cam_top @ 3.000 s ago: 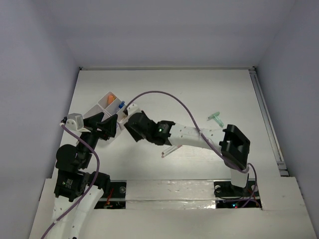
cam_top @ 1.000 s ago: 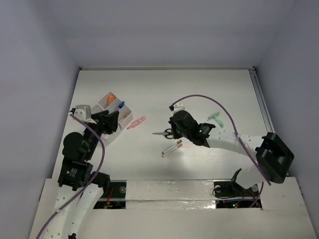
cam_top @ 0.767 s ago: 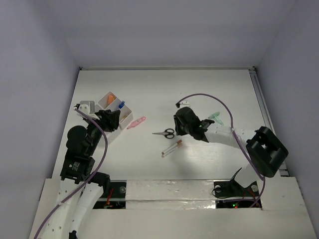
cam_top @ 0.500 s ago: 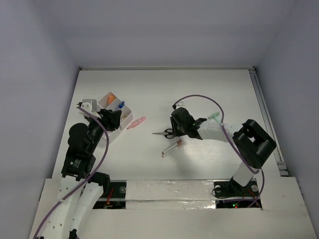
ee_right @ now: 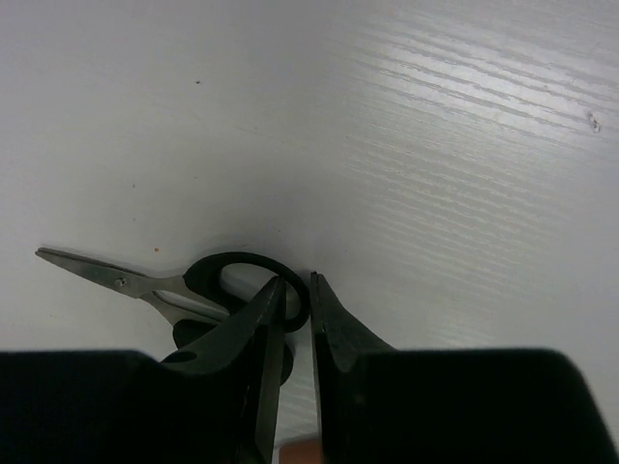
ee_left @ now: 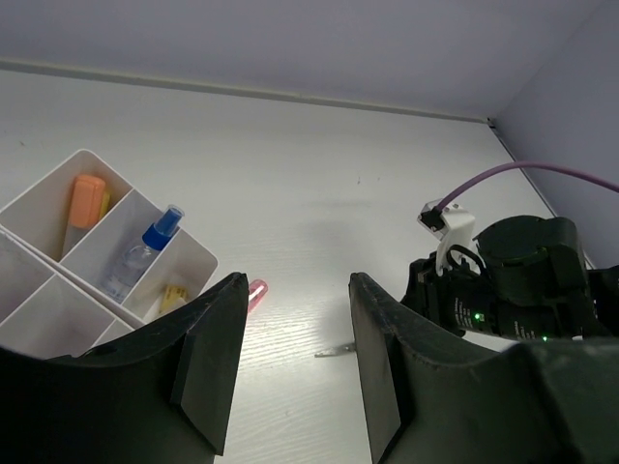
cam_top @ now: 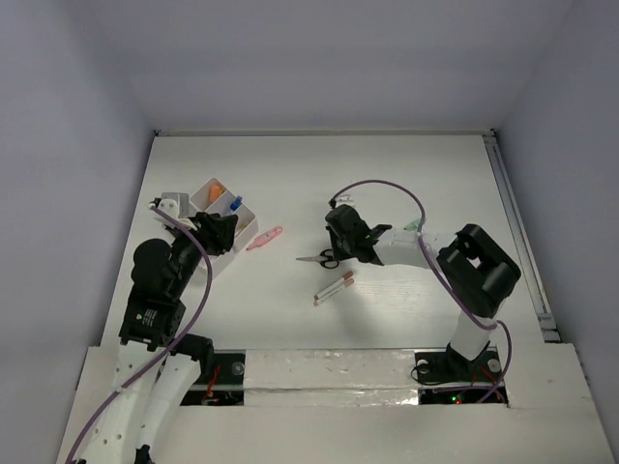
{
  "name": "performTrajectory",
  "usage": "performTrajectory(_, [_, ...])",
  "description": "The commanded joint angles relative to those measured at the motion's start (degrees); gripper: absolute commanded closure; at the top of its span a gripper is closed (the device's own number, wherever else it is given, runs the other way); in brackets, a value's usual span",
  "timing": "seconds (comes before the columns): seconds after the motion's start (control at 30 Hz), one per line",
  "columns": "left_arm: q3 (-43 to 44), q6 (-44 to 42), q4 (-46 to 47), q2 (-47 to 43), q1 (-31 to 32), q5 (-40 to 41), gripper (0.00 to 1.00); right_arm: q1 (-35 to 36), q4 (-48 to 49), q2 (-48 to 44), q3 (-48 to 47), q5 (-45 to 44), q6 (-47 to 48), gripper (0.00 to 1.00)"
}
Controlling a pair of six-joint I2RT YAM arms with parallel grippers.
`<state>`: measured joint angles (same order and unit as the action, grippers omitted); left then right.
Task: Sort the stationery into containers
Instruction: Pick up the scissors from the center of the board.
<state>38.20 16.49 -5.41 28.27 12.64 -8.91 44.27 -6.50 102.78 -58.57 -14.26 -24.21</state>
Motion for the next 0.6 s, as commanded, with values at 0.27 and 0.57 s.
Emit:
performTrajectory(0.27, [0.56, -0.58, 2.86, -0.76, -0.25, -1.82, 0.57, -0.24, 0.17, 0.58, -4.45, -2.26, 1.09, 1.00])
performTrajectory(0.57, [0.13, 0.73, 3.82, 1.78, -0.25, -6.63, 0.57, -0.24, 3.33, -7.59, -3.93, -1.13, -0.04, 1.00])
